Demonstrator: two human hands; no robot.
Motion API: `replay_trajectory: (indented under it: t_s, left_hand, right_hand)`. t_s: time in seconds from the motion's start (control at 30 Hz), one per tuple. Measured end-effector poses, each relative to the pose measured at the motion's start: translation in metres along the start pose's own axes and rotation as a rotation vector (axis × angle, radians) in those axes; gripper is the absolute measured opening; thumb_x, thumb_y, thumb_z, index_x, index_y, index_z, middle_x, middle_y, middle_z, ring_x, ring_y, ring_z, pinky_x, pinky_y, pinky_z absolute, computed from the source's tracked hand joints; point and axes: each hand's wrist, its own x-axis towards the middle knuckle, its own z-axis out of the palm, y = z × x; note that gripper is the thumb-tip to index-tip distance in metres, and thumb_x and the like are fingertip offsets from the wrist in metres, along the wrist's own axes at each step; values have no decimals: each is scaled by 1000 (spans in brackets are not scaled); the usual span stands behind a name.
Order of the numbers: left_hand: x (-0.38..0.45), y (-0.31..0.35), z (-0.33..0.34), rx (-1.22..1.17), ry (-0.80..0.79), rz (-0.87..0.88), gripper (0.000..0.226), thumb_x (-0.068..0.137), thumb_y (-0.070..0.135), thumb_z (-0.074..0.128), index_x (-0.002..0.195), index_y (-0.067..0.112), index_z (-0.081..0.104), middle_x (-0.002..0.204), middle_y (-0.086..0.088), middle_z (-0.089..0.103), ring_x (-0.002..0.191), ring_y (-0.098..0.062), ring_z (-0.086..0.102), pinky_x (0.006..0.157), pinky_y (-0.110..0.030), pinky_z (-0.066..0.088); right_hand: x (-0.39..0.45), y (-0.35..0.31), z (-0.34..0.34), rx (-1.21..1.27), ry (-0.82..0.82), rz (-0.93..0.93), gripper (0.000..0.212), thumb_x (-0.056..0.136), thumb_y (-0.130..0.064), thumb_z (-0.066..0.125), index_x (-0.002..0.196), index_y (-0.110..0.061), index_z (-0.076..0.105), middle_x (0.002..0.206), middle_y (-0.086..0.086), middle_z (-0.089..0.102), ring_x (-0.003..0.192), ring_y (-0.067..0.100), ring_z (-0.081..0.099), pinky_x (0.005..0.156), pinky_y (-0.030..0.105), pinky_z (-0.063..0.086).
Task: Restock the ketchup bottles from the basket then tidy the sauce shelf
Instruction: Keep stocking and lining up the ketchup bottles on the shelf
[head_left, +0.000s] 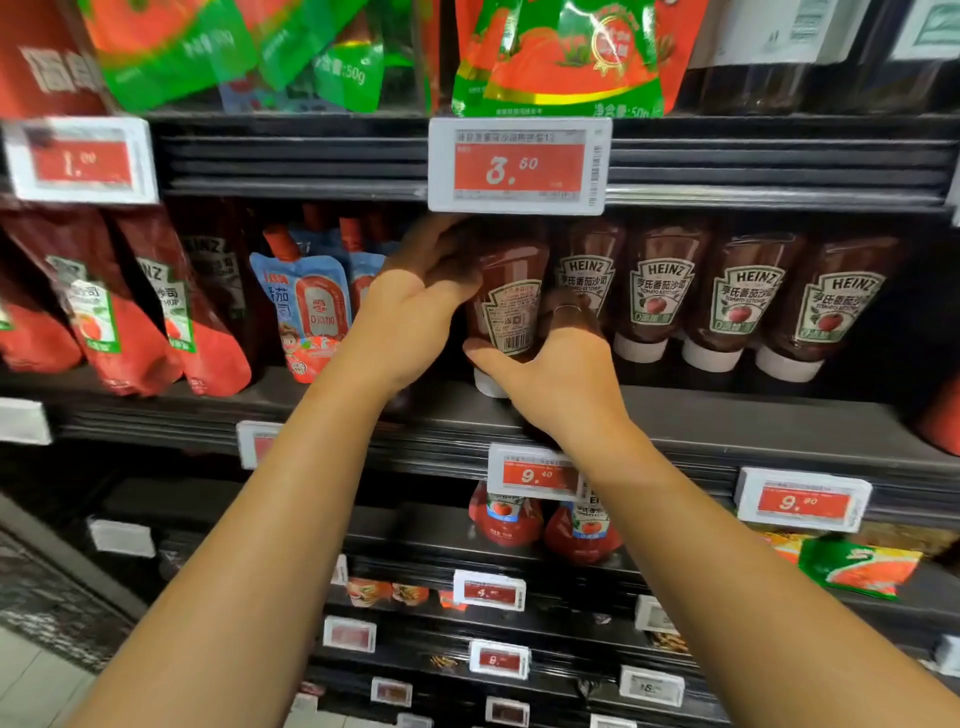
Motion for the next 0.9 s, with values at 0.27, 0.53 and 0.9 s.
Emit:
replay_trajectory:
  t_s: [0.27, 0.53, 0.9]
  left_hand:
    - [20, 6, -3, 399, -56, 86, 40, 96, 20, 64, 136, 24, 60, 136, 0, 63, 126, -16, 58, 109, -40, 46]
    - [16, 7, -1, 530, 9, 169, 35, 97, 20, 63, 131, 29, 65, 134, 0, 63, 119, -17, 60, 101, -21, 47]
    - [-28, -3, 50, 332, 218, -55, 97, 68, 48, 86, 149, 24, 39, 123, 6, 64, 114, -7, 60, 92, -20, 51]
  right_hand:
    - [10, 12, -11, 56, -160, -5, 78, 79, -49, 79, 143, -28, 41, 123, -6, 68, 114, 18, 63, 97, 36, 52]
    - [6, 21, -15, 101, -129, -41, 60, 83, -35, 80, 134, -30, 48, 117, -11, 71, 109, 9, 66, 99, 37, 53]
    - [-15, 13, -26, 145, -106, -17, 33, 76, -33, 75, 105, -27, 59, 93, -5, 72, 82, 8, 70, 72, 39, 62]
